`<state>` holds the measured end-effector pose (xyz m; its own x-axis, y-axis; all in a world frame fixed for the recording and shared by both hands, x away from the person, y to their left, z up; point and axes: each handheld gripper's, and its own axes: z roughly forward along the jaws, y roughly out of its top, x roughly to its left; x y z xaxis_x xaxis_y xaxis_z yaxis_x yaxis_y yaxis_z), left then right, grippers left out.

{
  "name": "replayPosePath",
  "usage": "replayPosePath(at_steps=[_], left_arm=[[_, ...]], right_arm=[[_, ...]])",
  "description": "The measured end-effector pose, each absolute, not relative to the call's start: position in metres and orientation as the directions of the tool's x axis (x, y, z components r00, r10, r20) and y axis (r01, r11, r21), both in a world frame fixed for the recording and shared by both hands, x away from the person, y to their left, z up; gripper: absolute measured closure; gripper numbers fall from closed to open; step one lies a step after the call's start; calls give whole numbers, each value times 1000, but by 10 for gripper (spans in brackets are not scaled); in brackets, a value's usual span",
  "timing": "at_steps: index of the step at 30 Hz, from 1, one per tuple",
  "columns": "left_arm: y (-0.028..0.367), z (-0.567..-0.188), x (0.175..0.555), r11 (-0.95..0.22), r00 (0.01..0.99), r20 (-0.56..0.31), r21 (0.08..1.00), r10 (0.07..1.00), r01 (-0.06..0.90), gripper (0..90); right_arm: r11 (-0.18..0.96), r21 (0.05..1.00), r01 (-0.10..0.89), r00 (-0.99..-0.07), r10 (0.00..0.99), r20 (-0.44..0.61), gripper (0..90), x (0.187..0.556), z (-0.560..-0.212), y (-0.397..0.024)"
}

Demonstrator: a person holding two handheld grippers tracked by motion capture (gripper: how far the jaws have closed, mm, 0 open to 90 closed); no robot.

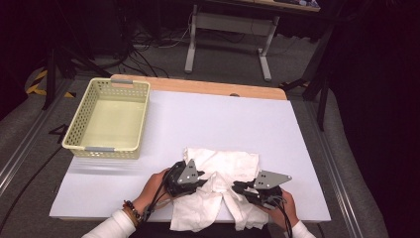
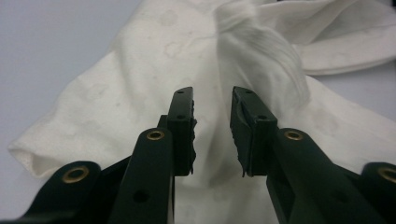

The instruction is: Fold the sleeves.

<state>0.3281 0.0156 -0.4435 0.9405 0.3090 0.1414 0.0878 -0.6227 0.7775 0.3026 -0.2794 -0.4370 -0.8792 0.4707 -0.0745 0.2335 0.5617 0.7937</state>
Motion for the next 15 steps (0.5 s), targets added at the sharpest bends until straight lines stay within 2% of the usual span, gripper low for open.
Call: replayPosePath(at_steps=[5,10,15], left_arm=[[23,-443,307,-646,950,161,761,268,54,701],[25,-441,293,-619,944,154,783,292,64,657],[13,-445,287,-622,952,157,782,263,43,651]], right_arm=[[579,785,222,-895,440,-71,801,286,-438,-278],[610,763,214,-900,426,-88,795,274,-441,-276],[602,774,195,-874,465,-141,793,273,-437,-278]])
